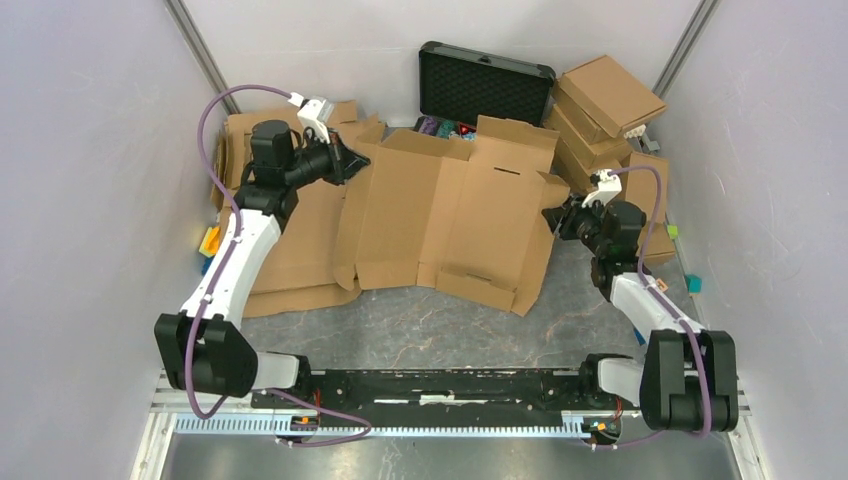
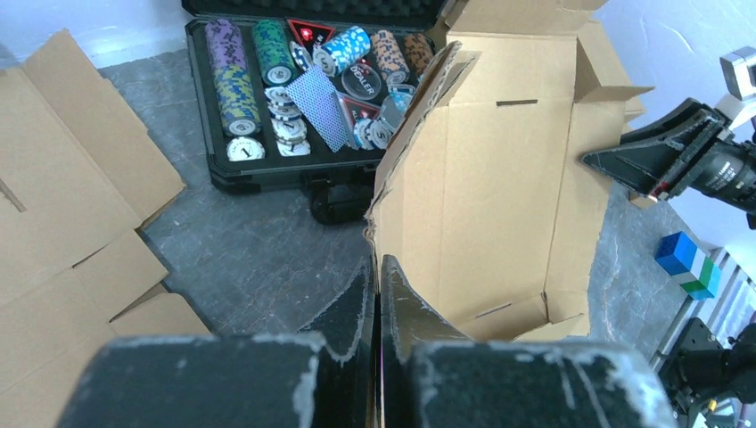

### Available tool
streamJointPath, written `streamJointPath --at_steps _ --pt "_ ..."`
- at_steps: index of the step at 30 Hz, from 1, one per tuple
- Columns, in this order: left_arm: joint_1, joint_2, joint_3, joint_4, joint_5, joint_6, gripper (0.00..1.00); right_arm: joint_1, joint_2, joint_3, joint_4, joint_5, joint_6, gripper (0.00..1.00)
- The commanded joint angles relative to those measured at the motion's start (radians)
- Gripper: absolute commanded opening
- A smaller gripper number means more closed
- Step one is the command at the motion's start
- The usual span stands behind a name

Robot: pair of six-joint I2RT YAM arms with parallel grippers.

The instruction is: Fold the paper box

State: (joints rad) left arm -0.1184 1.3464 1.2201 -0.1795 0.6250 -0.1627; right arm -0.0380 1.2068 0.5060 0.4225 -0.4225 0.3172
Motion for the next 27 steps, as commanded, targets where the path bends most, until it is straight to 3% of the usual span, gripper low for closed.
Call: streamJointPath --at_steps 1,9,16,22,27 --pt "-0.001 -0.066 -0.011 0.089 -0.038 -0.054 0.02 0.032 -0.062 0.041 -0.04 0.052 -0.053 0.31" --pt "-0.013 -0.158 -0.095 0.217 -0.097 -0.157 0.02 0.143 -0.09 0.128 -0.019 0.167 -0.11 0.21" --pt "-0.114 -0.253 -0.251 0.353 -0.257 -0.192 0.02 0.209 -0.128 0.16 0.048 0.254 -0.204 0.17" --pt "-0.231 -0.334 -0.411 0.435 -0.425 -0.161 0.05 0.224 -0.189 0.081 0.153 0.299 -0.272 0.07" --pt "-0.262 -0.396 -0.579 0.545 -0.461 -0.194 0.09 0.241 -0.234 -0.049 0.27 0.307 -0.283 0.02"
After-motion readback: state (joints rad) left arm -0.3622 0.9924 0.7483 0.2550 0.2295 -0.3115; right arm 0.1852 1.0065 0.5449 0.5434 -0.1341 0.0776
